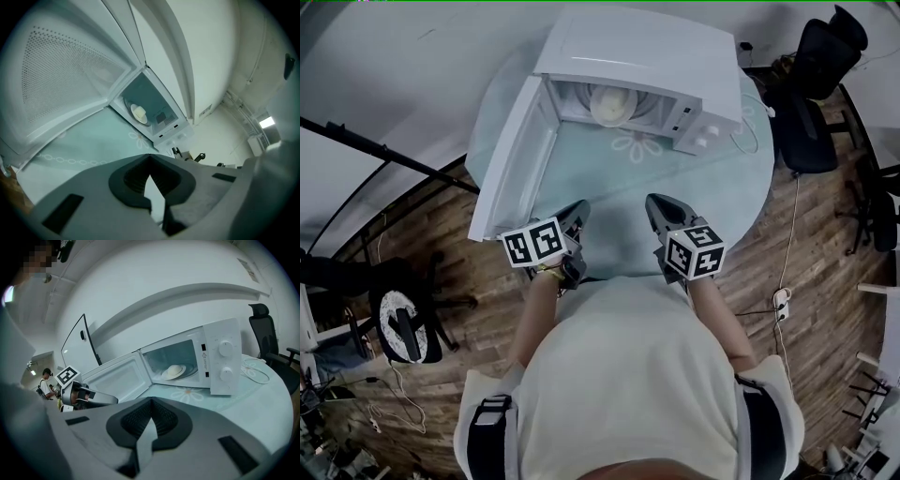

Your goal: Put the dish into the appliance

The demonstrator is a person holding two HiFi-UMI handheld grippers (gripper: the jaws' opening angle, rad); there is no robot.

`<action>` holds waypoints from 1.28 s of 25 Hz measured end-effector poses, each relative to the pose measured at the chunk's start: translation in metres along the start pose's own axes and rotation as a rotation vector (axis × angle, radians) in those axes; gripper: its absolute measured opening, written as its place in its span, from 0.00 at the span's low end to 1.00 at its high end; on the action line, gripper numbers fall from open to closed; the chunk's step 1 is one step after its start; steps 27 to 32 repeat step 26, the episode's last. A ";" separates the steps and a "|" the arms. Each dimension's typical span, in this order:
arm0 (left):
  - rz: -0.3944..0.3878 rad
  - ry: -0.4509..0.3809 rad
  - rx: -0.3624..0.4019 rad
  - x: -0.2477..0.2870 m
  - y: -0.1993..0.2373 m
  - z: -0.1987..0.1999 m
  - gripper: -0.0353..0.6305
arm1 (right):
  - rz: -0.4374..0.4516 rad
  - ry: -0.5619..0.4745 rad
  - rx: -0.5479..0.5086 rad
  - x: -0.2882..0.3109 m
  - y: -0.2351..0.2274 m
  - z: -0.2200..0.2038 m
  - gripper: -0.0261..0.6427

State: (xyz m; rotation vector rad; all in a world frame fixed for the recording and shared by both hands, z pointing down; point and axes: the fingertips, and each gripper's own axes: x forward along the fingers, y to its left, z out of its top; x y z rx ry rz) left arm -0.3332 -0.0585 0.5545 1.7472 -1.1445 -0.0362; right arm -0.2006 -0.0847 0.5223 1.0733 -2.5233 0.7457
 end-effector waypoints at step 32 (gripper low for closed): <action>0.021 0.068 -0.019 0.006 0.005 -0.005 0.07 | 0.031 0.056 -0.007 0.012 -0.001 -0.005 0.05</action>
